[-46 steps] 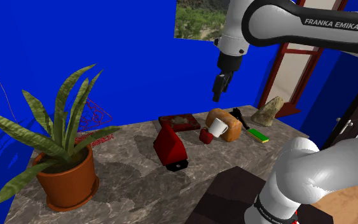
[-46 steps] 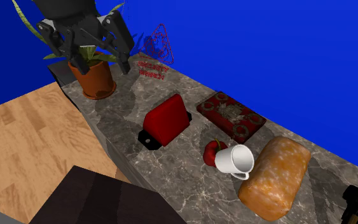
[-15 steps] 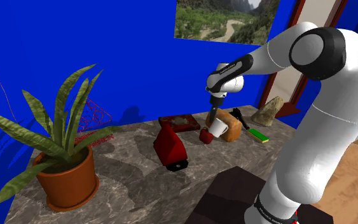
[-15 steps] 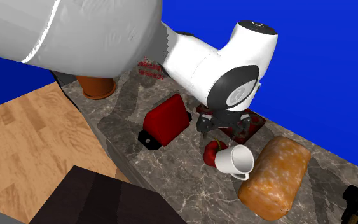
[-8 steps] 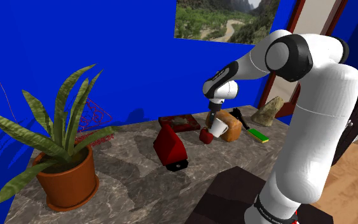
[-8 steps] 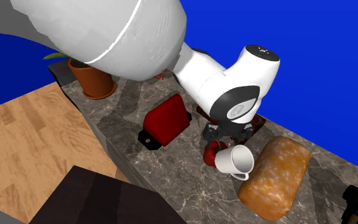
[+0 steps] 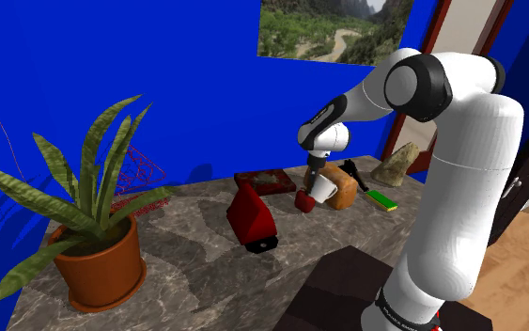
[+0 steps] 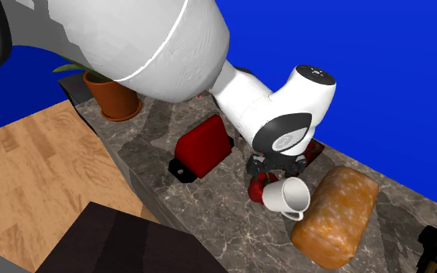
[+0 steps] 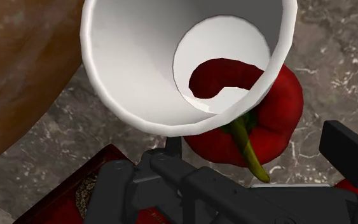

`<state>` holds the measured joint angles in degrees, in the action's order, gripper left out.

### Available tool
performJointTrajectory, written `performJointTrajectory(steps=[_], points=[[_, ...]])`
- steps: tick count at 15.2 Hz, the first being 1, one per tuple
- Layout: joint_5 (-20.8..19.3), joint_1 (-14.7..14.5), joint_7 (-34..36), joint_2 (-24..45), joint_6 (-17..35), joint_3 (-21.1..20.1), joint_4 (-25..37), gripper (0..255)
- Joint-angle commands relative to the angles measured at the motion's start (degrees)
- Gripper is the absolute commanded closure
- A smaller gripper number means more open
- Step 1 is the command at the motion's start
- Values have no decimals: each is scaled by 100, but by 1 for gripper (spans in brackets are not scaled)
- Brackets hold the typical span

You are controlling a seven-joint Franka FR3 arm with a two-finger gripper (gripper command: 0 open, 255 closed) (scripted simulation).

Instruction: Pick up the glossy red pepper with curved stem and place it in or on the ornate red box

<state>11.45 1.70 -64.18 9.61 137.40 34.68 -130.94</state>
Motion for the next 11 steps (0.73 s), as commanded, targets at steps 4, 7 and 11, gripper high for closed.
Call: performJointTrajectory(steps=[4, 7, 11], points=[[1, 0, 0, 1, 1, 0, 0, 255], [0, 0, 1, 0, 0, 0, 0, 255], [-2, 0, 0, -3, -1, 1, -1, 255]])
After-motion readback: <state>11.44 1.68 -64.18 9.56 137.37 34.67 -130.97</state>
